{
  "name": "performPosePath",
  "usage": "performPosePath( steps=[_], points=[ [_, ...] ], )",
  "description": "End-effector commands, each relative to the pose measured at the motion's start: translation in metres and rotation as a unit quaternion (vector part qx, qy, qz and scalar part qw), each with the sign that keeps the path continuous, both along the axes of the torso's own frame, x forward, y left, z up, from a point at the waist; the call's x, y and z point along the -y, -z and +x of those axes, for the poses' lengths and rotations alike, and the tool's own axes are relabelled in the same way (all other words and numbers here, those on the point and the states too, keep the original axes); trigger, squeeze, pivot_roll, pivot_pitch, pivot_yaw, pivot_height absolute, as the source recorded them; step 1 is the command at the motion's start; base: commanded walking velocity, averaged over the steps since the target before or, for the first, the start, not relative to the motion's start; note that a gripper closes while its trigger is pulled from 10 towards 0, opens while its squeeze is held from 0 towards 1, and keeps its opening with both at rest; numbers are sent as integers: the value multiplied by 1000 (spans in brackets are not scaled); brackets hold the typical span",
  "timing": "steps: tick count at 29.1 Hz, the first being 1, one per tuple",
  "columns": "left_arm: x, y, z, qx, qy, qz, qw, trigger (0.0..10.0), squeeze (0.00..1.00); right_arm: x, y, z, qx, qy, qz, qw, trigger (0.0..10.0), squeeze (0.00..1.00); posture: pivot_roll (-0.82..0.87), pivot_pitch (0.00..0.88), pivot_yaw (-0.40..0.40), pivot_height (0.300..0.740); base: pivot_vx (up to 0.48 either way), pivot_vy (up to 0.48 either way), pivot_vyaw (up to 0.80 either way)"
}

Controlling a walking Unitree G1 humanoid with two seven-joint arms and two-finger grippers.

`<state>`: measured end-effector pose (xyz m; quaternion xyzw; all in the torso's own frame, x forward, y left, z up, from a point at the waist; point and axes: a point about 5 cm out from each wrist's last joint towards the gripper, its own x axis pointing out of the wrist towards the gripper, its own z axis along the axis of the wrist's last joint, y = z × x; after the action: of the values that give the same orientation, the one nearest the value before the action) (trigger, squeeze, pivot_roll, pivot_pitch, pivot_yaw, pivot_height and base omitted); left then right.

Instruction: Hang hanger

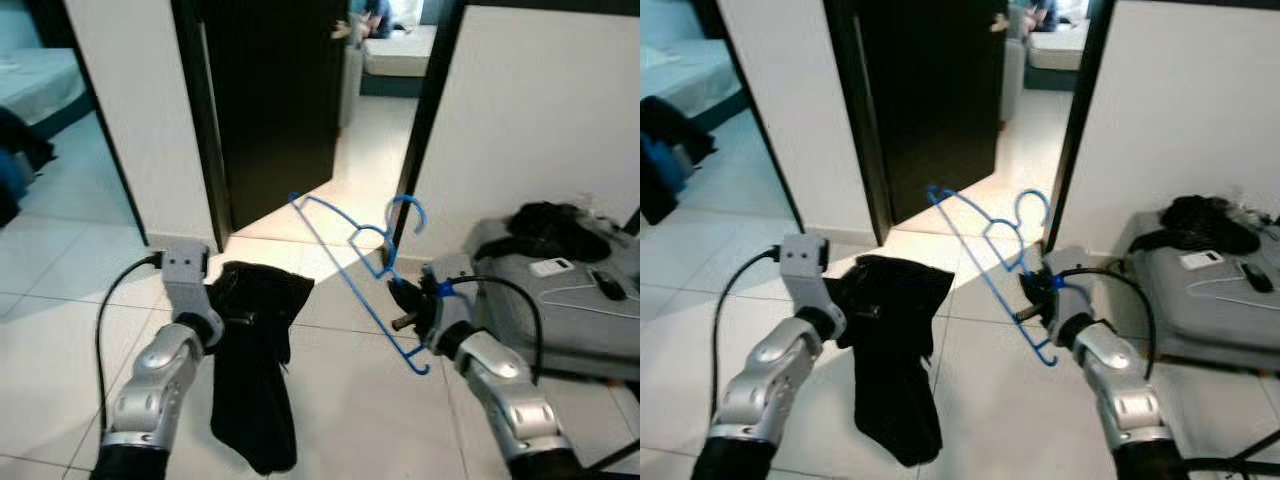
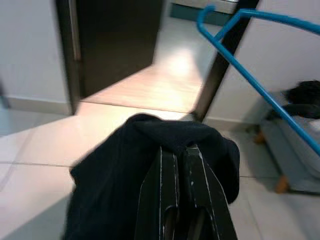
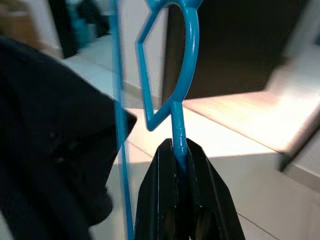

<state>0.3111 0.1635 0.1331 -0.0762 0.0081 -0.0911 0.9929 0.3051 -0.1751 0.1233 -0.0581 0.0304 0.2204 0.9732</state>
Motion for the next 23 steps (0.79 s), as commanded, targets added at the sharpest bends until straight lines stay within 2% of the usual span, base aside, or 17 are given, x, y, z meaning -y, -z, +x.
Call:
performPosePath(
  steps=[1, 23],
  points=[
    [-1, -2, 1, 7, 1, 1, 1000, 10000, 0, 0, 1, 0, 1, -1, -1, 1000, 10000, 0, -27, 0, -24, 740, 0, 0, 775],
    [-3, -3, -2, 23, -12, -10, 1000, 10000, 0, 1, 2, -1, 1, -7, -3, 1000, 10000, 0, -28, 0, -30, 740, 0, 0, 773]
  ],
)
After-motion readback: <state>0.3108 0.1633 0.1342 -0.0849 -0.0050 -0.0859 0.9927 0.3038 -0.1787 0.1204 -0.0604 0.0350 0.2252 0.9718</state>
